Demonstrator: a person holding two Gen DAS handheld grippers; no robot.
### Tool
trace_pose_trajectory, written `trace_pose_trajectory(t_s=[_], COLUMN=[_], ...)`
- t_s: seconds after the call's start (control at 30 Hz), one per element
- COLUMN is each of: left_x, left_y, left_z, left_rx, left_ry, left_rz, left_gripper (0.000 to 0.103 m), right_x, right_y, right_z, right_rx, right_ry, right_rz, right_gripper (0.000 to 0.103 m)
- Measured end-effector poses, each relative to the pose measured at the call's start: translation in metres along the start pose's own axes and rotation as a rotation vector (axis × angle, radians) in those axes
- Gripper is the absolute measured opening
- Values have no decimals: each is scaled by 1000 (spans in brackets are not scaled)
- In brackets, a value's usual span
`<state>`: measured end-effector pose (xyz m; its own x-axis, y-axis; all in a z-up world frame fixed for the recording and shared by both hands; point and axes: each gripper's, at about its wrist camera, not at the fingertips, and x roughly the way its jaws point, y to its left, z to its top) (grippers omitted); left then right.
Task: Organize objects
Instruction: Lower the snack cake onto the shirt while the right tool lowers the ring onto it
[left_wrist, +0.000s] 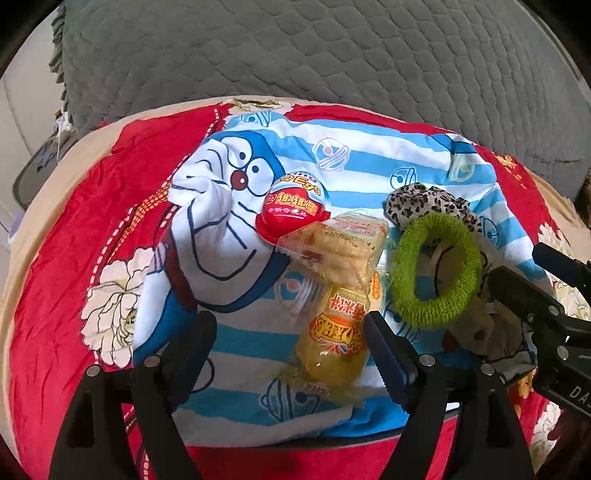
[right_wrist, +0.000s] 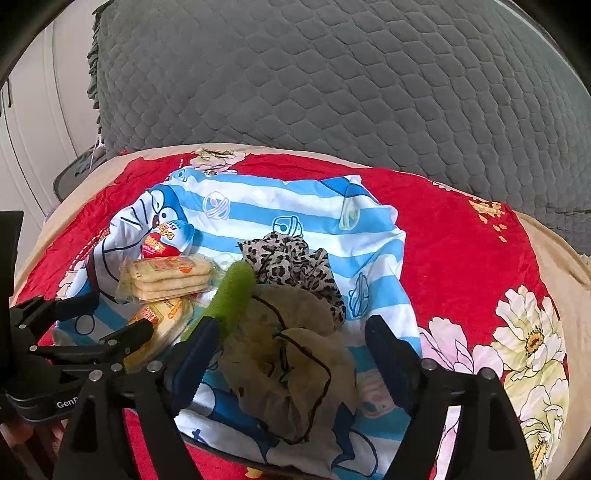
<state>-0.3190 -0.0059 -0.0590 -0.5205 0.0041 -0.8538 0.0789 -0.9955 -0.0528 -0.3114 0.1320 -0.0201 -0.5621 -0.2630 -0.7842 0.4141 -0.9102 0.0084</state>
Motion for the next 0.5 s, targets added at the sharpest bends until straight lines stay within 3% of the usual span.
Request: trace_pose_trajectory(t_s=[0.13, 0.5], left_x=[-4, -21], left_y=[1, 4], left_z=[-2, -9], left_rx=[-6, -11], left_ry=[3, -7], left_rz=[3, -20], left_gripper=[83, 84], right_x=[-5, -26], right_y=[2, -1], right_z=[-1, -2], right_rx=[-6, 9], right_ry=[-3, -30], right_rz=[3, 3], right_gripper=[90, 96])
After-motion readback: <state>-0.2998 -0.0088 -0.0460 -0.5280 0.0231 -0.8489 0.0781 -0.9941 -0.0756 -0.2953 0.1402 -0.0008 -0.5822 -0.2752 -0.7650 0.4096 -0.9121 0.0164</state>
